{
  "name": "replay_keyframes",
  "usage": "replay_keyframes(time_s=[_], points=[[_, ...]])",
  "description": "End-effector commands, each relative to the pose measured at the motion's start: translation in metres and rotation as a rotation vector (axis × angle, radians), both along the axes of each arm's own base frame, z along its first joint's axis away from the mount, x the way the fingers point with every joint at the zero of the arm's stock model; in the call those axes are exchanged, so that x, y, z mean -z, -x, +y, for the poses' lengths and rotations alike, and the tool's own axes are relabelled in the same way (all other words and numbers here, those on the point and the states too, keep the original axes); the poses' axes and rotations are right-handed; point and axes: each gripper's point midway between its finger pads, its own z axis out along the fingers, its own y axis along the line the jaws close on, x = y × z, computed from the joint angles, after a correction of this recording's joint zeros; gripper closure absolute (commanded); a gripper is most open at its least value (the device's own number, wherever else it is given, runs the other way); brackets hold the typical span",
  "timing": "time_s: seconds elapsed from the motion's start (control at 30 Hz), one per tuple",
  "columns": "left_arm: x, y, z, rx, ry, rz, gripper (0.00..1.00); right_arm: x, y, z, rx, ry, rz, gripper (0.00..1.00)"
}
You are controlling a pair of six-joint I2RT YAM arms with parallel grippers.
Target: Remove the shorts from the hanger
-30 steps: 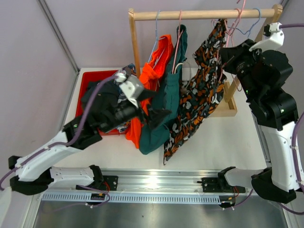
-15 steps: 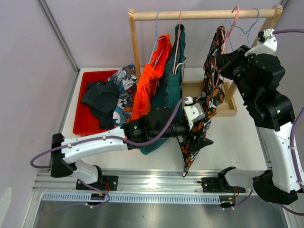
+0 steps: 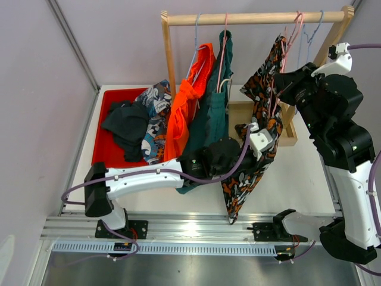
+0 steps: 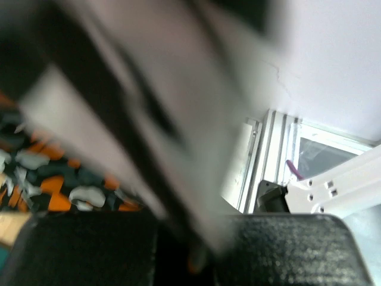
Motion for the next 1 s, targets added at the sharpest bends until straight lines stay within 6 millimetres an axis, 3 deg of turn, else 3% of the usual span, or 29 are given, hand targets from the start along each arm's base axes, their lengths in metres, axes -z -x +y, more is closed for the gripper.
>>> replay_keyframes(time_s=[0.0,0.07,0.1,0.13,0.17,0.2,0.23,0.27,0.3,0.43,0.53,0.6,0.63,0.67,0.7,0.73,0.77,0.83,0.87,0.9,0.93,0.97], points=[[-0.023,0.026,0.019,-0.034,0.069,-0.009,1.0,-0.035,0.004,-0.004,0.012,-0.033,-0.105,1.0],[-0.011,0.04,0.037,-0.065,0.045,-0.011,1.0,-0.042,0.003,-0.009,0.03,-0.022,-0.121,1.0],[0.004,0.063,0.04,-0.038,0.02,-0.01,1.0,-0.042,-0.001,-0.01,0.04,-0.014,-0.119,1.0],[0.006,0.074,0.044,-0.032,0.025,-0.008,1.0,-0.044,-0.003,-0.011,0.044,-0.012,-0.122,1.0],[0.019,0.08,0.05,-0.051,0.002,-0.004,1.0,-0.046,-0.004,-0.012,0.049,-0.008,-0.126,1.0],[0.029,0.104,0.057,-0.016,-0.012,0.001,1.0,-0.053,-0.004,-0.017,0.06,-0.011,-0.141,1.0],[0.034,0.115,0.059,-0.011,-0.011,0.018,1.0,-0.054,-0.008,-0.015,0.055,-0.01,-0.139,1.0],[0.06,0.12,0.066,-0.024,-0.061,0.019,1.0,-0.055,-0.01,-0.016,0.057,-0.008,-0.14,1.0],[0.062,0.14,0.069,0.007,-0.057,0.029,1.0,-0.061,-0.009,-0.017,0.051,-0.012,-0.153,1.0],[0.09,0.158,0.07,0.019,-0.077,0.098,1.0,-0.058,-0.016,-0.019,0.054,-0.017,-0.136,1.0],[0.091,0.153,0.062,-0.008,-0.083,0.075,1.0,-0.047,-0.015,-0.016,0.038,-0.029,-0.109,1.0],[0.093,0.136,0.056,-0.063,-0.116,0.043,1.0,-0.037,-0.006,-0.015,0.02,-0.045,-0.077,1.0],[0.081,0.126,0.05,-0.083,-0.106,0.045,1.0,-0.033,-0.002,-0.014,0.009,-0.055,-0.066,1.0],[0.081,0.099,0.049,-0.141,-0.12,0.046,1.0,-0.033,0.009,-0.015,-0.006,-0.069,-0.065,1.0],[0.084,0.084,0.05,-0.173,-0.147,0.039,1.0,-0.025,0.014,-0.012,-0.031,-0.074,-0.037,1.0],[0.064,0.07,0.042,-0.199,-0.113,0.04,1.0,-0.012,0.015,-0.008,-0.049,-0.089,0.001,1.0],[0.062,0.04,0.046,-0.255,-0.125,0.027,1.0,-0.01,0.028,-0.007,-0.074,-0.101,0.005,1.0],[0.035,0.009,0.041,-0.302,-0.096,0.019,1.0,0.002,0.038,-0.004,-0.101,-0.12,0.046,1.0],[0.032,-0.025,0.049,-0.363,-0.101,0.018,1.0,0.004,0.045,-0.005,-0.11,-0.124,0.053,1.0],[0.017,-0.041,0.05,-0.388,-0.09,0.009,1.0,0.009,0.049,-0.004,-0.122,-0.121,0.074,1.0],[-0.005,-0.056,0.05,-0.406,-0.055,0.013,1.0,0.01,0.053,-0.003,-0.131,-0.124,0.08,1.0],[-0.006,-0.088,0.056,-0.461,-0.079,0.022,1.0,0.004,0.059,-0.004,-0.138,-0.129,0.068,1.0]])
